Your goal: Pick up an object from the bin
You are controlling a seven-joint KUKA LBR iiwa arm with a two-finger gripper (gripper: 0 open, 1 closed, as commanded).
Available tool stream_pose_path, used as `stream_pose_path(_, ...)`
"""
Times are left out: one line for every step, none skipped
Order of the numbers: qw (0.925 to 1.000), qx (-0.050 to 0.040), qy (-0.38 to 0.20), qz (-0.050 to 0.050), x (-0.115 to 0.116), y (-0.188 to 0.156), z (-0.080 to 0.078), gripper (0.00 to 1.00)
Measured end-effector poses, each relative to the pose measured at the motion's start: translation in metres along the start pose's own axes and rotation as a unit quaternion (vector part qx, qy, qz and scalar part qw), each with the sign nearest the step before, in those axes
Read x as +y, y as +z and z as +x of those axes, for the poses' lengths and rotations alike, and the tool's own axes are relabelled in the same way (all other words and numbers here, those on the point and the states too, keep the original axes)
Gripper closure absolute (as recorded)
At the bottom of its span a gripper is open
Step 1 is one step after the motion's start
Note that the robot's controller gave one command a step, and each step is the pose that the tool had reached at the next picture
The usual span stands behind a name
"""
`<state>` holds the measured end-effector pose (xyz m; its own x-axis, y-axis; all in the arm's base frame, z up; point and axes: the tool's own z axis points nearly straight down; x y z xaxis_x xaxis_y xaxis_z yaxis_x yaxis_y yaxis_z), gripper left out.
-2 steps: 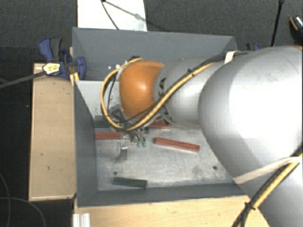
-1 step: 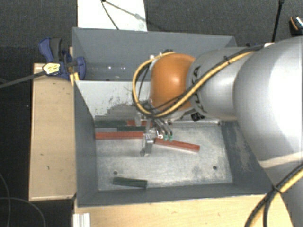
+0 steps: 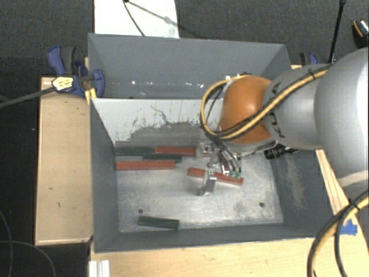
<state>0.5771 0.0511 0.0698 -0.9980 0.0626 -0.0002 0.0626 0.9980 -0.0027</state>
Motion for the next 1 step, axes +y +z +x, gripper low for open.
stream_pose_path(0.9958,0.0003,-0.091,-0.002,0.0014,-0.0004,0.0367,0.0)
